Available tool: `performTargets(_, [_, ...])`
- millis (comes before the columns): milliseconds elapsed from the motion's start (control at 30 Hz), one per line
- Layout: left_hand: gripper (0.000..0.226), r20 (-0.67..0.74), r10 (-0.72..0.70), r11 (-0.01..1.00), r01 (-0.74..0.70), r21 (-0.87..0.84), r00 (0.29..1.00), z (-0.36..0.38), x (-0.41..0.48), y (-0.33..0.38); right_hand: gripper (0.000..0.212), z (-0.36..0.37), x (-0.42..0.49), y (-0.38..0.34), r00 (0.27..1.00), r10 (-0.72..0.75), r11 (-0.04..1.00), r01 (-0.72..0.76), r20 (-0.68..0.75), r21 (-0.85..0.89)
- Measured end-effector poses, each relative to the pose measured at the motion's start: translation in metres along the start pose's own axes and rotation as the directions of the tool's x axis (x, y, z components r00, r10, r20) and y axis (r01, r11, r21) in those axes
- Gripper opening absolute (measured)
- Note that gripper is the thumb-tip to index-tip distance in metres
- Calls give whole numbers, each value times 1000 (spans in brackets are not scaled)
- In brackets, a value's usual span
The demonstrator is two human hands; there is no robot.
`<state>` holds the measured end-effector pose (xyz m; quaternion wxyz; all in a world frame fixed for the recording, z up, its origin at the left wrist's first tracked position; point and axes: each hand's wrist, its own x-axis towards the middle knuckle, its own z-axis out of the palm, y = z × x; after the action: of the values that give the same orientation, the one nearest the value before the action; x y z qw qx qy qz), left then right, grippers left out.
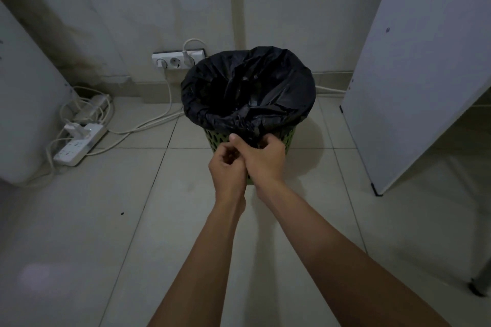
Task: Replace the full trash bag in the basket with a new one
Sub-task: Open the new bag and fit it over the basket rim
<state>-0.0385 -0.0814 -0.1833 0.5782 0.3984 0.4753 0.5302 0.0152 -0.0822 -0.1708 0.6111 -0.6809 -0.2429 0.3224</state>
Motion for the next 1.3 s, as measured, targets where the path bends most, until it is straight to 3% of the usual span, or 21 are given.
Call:
performTargets(133, [29, 87, -122, 988, 129, -86, 989, -4, 2, 0, 19, -3, 2, -5, 995, 95, 990, -96, 9, 105])
performTargets(300, [13, 59, -263, 910, 268, -317, 963, -6, 8, 3, 10, -9, 2, 2, 970, 235, 913, -241, 58, 330])
performTargets(333, [13, 100, -283, 902, 300, -309, 954, -7, 8, 5, 11, -11, 3, 2, 960, 265, 881, -277, 86, 383])
performTargets(433, [27, 250, -358, 921, 384, -64, 900, -9, 13, 6, 21, -17, 9, 4, 911, 345, 747, -413, 228, 520])
performTargets(500, [32, 269, -400, 912, 410, 21, 876, -8, 20, 9, 35, -19, 13, 8, 870, 370, 665, -494, 328, 560])
performTargets(600, [33, 235, -430, 903, 423, 83, 872, -7, 30, 14, 49, -20, 15, 15, 876, 347, 681, -481, 336, 552])
performTargets(667, [32, 205, -439, 898, 429, 94, 875, -3, 33, 18, 54, -22, 10, 20, 950, 260, 858, -309, 173, 409])
performTargets(700, [30, 178, -441, 897, 433, 87, 879, 0, 33, 21, 50, -25, 7, 25, 992, 118, 959, -127, 48, 252])
performTargets(733, [29, 151, -445, 895, 439, 73, 883, 2, 34, 23, 47, -30, 4, 28, 987, -149, 988, 151, -53, 40])
performTargets(767, [30, 128, -450, 893, 447, 57, 884, 4, 35, 24, 47, -37, 3, 31, 894, -446, 884, 432, -46, -179])
performTargets(800, [34, 116, -458, 889, 456, 45, 881, 5, 36, 26, 51, -43, 5, 36, 752, -656, 690, 631, 63, -354])
performTargets(833, [41, 107, -467, 884, 466, 39, 878, 6, 37, 27, 55, -48, 10, 40, 626, -754, 491, 739, 200, -461])
performTargets(867, [50, 110, -479, 878, 476, 46, 871, 6, 39, 27, 57, -49, 18, 46, 562, -776, 377, 776, 285, -505])
performTargets(900, [54, 125, -496, 868, 493, 57, 859, 6, 40, 28, 55, -49, 24, 46, 554, -776, 361, 782, 301, -508])
performTargets(1033, [36, 190, -526, 850, 523, 66, 829, 6, 39, 29, 39, -39, 32, 42, 625, -764, 553, 762, 160, -338])
performTargets(1100, [17, 231, -518, 851, 523, 45, 824, 2, 38, 29, 27, -36, 33, 40, 693, -704, 632, 711, 156, -309])
performTargets(1167, [11, 273, -509, 847, 532, -9, 816, -2, 36, 26, 19, -34, 32, 38, 774, -618, 717, 627, 138, -304])
performTargets(1300, [10, 268, -428, 888, 457, -53, 863, -1, 36, 17, 25, -25, 21, 31, 882, -464, 858, 470, 76, -209])
